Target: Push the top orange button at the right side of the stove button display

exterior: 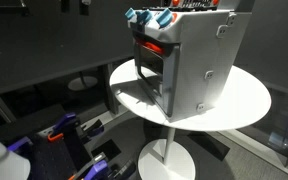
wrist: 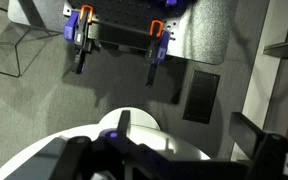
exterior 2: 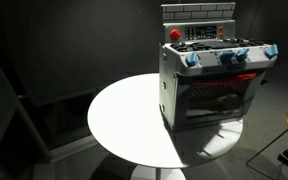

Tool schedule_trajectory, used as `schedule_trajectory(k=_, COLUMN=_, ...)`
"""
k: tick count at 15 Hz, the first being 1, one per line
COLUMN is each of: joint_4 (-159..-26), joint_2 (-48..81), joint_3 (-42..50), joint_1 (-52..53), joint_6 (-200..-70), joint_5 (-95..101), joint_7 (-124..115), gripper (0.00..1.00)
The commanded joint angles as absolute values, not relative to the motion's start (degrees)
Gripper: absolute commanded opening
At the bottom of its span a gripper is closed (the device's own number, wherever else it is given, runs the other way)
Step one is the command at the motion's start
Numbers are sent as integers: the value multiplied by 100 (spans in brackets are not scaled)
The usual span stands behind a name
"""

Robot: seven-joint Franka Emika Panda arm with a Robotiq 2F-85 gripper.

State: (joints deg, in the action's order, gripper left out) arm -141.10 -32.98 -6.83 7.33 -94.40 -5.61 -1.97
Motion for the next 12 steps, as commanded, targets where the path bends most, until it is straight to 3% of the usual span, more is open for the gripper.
schedule_trajectory(k=1, joint_4=-14097, joint_2=-3296, joint_3=-688, joint_1=728, joint_6=-9432, joint_5=-562, joint_7=-196, gripper=100)
schedule_trajectory(k=12, joint_4=-13373, joint_2=-3213, joint_3=-696, joint_1=536, joint_6=-9866, joint_5=-169, joint_7=-302, gripper=100)
